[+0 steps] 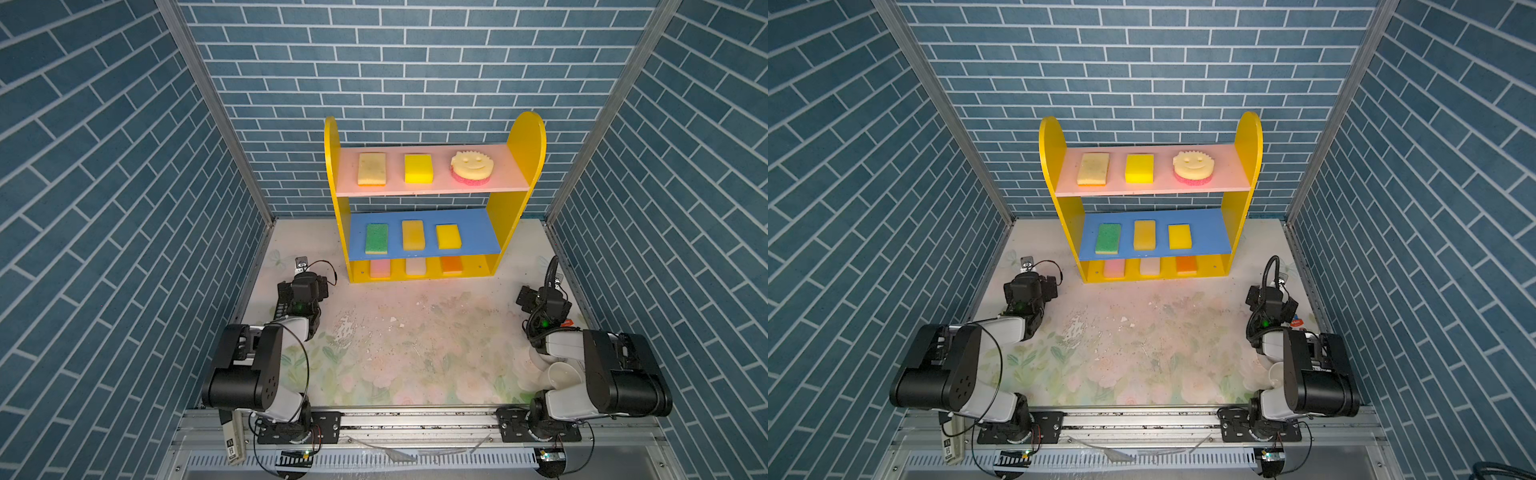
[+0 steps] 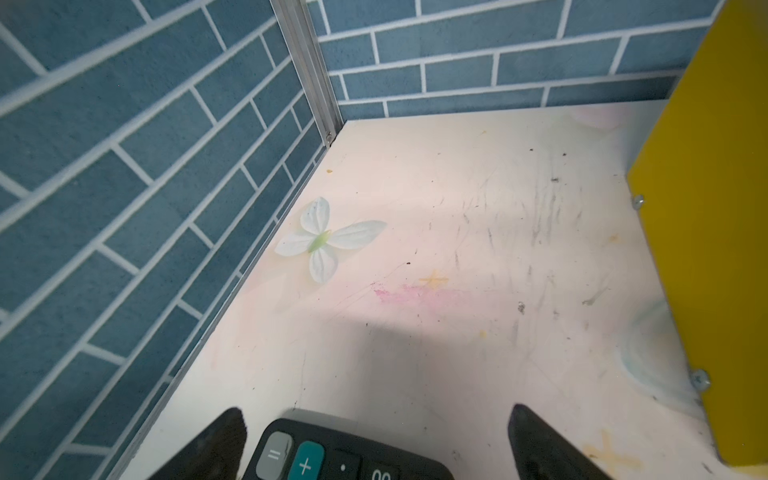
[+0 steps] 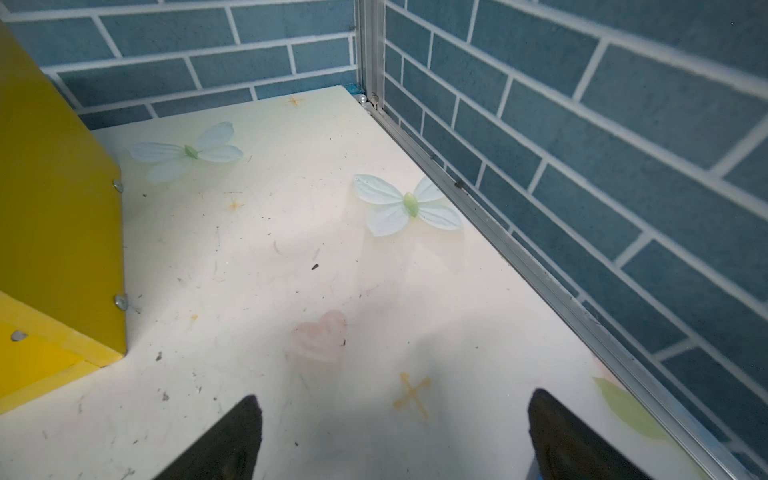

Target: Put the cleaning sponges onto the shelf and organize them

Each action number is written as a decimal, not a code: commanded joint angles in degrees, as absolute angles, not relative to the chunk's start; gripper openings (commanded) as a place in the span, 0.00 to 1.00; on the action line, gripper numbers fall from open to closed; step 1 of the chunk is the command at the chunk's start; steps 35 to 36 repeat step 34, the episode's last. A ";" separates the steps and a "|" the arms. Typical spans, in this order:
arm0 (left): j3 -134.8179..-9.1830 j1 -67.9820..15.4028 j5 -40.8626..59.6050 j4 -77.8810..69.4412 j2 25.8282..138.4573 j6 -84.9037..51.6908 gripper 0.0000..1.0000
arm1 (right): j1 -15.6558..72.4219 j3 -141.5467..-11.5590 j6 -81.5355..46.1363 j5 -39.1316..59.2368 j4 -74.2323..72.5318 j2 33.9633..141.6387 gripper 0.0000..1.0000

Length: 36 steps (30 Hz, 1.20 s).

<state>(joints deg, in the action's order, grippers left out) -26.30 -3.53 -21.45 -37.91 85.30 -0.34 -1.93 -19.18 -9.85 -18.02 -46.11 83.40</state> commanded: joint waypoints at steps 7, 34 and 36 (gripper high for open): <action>-20.92 -3.96 -16.50 -51.36 87.40 1.68 1.00 | -2.86 -16.03 -5.54 -6.23 -60.89 87.98 0.99; -20.64 -4.22 -17.40 -53.33 88.07 2.37 1.00 | -4.12 -23.12 -2.48 5.36 -48.67 88.46 0.99; -20.64 -4.22 -17.40 -53.33 88.07 2.37 1.00 | -4.12 -23.12 -2.48 5.36 -48.67 88.46 0.99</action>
